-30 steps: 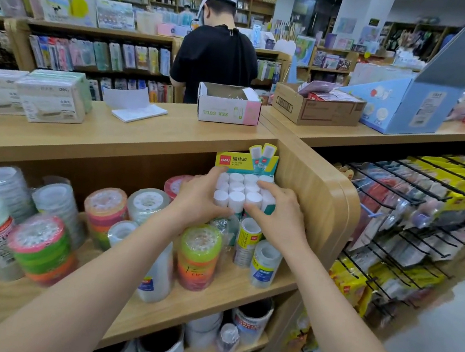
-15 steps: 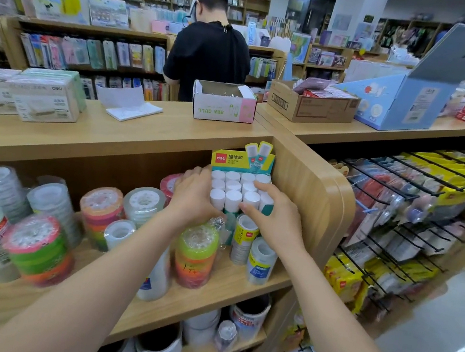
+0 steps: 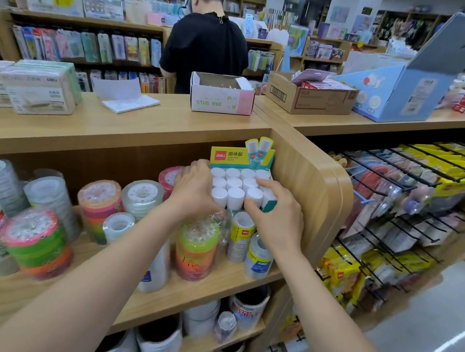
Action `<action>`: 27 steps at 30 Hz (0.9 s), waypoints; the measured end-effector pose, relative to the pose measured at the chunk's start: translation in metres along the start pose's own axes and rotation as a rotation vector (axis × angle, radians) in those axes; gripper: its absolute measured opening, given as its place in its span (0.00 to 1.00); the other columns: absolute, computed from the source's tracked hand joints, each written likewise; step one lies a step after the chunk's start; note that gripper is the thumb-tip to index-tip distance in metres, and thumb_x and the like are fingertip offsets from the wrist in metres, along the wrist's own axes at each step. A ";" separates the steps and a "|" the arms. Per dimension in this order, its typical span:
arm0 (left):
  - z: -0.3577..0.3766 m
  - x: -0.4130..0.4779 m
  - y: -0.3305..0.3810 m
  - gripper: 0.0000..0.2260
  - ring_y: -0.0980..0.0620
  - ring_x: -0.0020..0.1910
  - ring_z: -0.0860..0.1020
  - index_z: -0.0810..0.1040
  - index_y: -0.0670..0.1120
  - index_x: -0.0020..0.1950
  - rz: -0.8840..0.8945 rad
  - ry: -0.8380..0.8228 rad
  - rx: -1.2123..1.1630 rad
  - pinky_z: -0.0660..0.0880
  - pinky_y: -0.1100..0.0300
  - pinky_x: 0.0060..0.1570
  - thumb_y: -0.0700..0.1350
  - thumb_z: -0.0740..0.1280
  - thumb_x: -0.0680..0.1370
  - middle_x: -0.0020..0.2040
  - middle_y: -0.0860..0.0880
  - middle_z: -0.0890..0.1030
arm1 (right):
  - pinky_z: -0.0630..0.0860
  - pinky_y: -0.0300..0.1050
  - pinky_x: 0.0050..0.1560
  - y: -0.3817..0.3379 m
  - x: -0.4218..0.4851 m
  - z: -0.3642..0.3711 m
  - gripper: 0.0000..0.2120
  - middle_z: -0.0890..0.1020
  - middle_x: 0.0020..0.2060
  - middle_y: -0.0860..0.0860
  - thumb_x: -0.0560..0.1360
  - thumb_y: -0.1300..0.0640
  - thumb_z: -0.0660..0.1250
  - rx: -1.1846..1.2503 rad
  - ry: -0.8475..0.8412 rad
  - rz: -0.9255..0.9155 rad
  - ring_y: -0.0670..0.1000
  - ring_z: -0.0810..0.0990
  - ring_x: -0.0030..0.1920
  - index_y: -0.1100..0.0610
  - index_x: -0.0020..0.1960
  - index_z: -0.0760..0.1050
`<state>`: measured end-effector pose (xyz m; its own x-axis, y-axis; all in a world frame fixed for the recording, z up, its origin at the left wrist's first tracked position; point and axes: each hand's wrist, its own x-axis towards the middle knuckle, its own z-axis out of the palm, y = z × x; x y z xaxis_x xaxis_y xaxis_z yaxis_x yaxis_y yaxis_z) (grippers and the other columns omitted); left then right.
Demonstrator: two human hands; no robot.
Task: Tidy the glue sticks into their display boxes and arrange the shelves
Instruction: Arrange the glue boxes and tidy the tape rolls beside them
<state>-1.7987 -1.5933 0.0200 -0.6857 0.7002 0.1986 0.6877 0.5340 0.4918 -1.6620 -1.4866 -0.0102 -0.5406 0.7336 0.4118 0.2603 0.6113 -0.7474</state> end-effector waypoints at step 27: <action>-0.025 -0.017 0.016 0.45 0.61 0.66 0.66 0.60 0.49 0.77 0.322 0.187 -0.510 0.68 0.58 0.69 0.41 0.78 0.65 0.66 0.54 0.67 | 0.74 0.37 0.57 -0.011 0.009 -0.011 0.17 0.81 0.59 0.46 0.73 0.53 0.72 0.243 0.287 -0.245 0.44 0.78 0.60 0.52 0.61 0.79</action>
<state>-1.7815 -1.6088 0.0461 -0.5253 0.6688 0.5261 0.6981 -0.0147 0.7159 -1.6608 -1.4839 0.0077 -0.3101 0.6493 0.6944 -0.0621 0.7150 -0.6963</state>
